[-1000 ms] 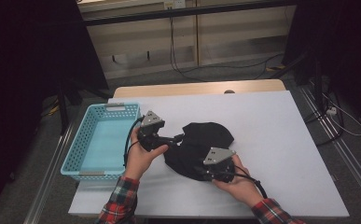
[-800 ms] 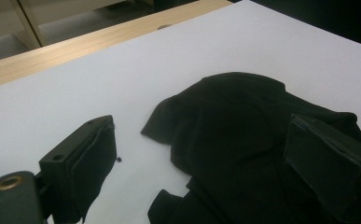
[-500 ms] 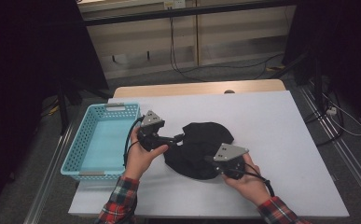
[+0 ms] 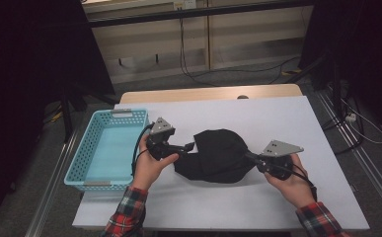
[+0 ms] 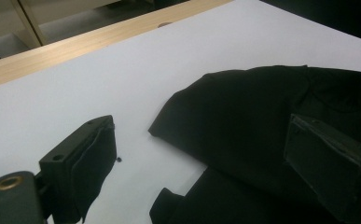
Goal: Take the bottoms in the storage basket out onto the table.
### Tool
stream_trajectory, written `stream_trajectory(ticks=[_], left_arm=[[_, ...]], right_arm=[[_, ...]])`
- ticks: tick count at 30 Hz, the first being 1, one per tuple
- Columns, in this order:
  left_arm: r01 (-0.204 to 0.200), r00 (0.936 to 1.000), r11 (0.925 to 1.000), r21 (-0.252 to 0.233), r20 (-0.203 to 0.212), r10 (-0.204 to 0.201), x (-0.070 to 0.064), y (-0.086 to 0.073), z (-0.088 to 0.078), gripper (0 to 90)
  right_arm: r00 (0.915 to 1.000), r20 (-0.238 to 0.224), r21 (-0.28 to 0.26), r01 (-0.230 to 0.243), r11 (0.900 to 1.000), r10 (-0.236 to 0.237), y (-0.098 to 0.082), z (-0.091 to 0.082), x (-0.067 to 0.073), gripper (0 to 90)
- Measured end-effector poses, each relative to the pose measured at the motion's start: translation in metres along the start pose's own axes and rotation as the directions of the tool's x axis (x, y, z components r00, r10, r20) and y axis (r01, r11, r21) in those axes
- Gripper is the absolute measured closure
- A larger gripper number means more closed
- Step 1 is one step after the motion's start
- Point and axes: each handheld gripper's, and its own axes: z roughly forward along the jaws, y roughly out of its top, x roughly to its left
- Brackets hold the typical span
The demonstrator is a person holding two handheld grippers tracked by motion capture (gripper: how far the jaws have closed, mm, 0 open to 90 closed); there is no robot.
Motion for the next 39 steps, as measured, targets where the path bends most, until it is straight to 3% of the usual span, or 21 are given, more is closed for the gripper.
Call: stream_trajectory(ticks=[7,11,13,16,24,27,30,37,39], left_arm=[[0.002,1.0000,0.9998,0.021,0.005,-0.002,-0.001,-0.004,0.005,9.4],[-0.007,1.0000,0.9997,0.022,0.002,0.007,-0.002,-0.003,0.006,9.4],[-0.005,1.0000,0.9997,0.023,0.006,0.005,-0.002,-0.002,0.006,9.5],[-0.006,1.0000,0.9998,0.020,0.008,0.006,-0.003,-0.003,0.007,9.4],[-0.002,0.9999,0.9996,0.030,0.014,0.001,-0.003,-0.004,0.009,9.4],[0.000,0.9999,0.9994,0.035,0.016,-0.001,-0.004,-0.004,0.010,9.5],[-0.004,0.9999,0.9993,0.036,0.017,0.003,-0.004,-0.004,0.011,9.4],[0.000,0.9998,0.9991,0.042,0.019,-0.001,-0.004,-0.005,0.011,9.4],[-0.002,0.9999,0.9991,0.043,0.016,0.002,-0.003,-0.005,0.010,9.4]], right_arm=[[0.9994,0.035,0.046,-0.011,0.999,0.009,-0.013,-0.007,-0.015,90.0],[0.9993,0.023,0.056,-0.031,0.998,0.030,-0.018,-0.004,-0.018,89.8],[0.9997,0.008,0.061,-0.025,0.998,0.024,-0.017,-0.002,-0.014,88.3],[0.9999,-0.003,0.053,-0.012,0.999,0.012,-0.015,0.000,-0.008,79.2],[0.9961,-0.086,-0.006,0.020,1.000,-0.020,-0.001,0.007,0.012,54.6],[0.9913,-0.123,-0.003,0.048,0.999,-0.047,0.002,0.014,0.023,50.9],[0.9863,-0.159,-0.005,0.045,0.999,-0.045,0.006,0.022,0.033,48.3],[0.9770,-0.202,0.016,0.071,0.997,-0.067,0.012,0.040,0.054,34.5],[0.9786,-0.194,0.024,0.077,0.997,-0.070,0.012,0.045,0.058,31.6]])
